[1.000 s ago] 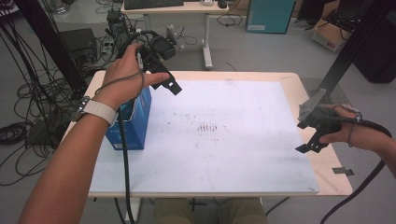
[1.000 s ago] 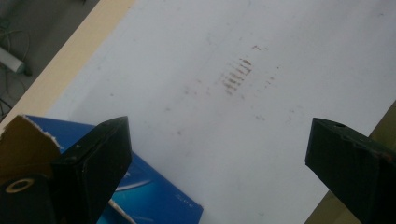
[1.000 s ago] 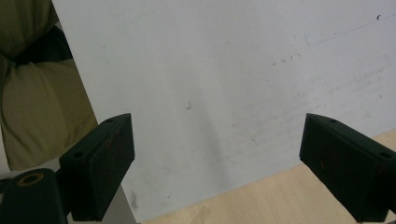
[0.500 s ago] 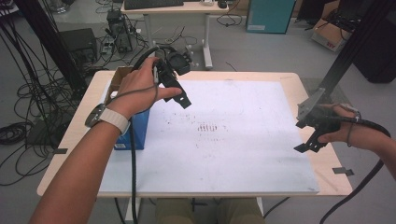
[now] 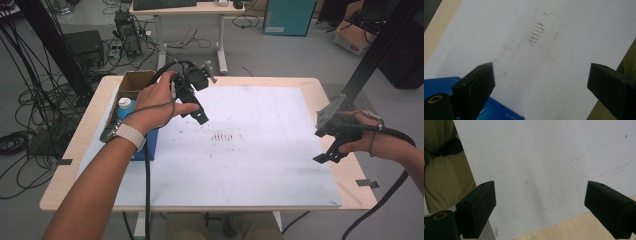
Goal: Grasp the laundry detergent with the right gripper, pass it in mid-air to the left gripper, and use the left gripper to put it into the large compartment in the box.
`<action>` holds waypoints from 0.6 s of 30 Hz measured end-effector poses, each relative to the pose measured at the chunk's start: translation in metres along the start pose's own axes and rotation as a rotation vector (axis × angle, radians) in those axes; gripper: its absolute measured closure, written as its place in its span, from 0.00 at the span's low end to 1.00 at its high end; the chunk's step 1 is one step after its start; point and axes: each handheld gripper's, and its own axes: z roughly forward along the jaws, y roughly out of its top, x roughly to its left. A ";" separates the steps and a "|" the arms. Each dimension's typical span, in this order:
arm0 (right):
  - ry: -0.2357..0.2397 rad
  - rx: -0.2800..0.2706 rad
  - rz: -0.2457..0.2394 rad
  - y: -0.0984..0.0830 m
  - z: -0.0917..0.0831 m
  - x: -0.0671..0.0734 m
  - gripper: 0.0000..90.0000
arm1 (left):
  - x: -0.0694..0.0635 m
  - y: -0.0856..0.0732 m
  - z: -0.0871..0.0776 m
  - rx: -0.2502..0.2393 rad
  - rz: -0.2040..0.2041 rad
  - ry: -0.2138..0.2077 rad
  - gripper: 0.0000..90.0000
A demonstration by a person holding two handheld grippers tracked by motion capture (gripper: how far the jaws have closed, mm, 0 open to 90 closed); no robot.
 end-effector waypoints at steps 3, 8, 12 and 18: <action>0.001 0.000 0.003 0.000 0.000 0.000 0.11 | 0.000 0.001 0.000 -0.003 0.003 -0.001 0.09; 0.005 0.003 0.000 0.000 0.002 -0.001 0.11 | 0.001 -0.001 0.000 -0.012 -0.007 0.001 0.09; 0.007 -0.001 -0.002 0.001 0.003 -0.001 0.11 | 0.001 -0.002 -0.001 -0.009 -0.005 0.001 0.09; 0.008 -0.003 -0.003 0.001 0.003 0.000 0.11 | 0.001 -0.002 -0.001 -0.007 -0.009 0.004 0.09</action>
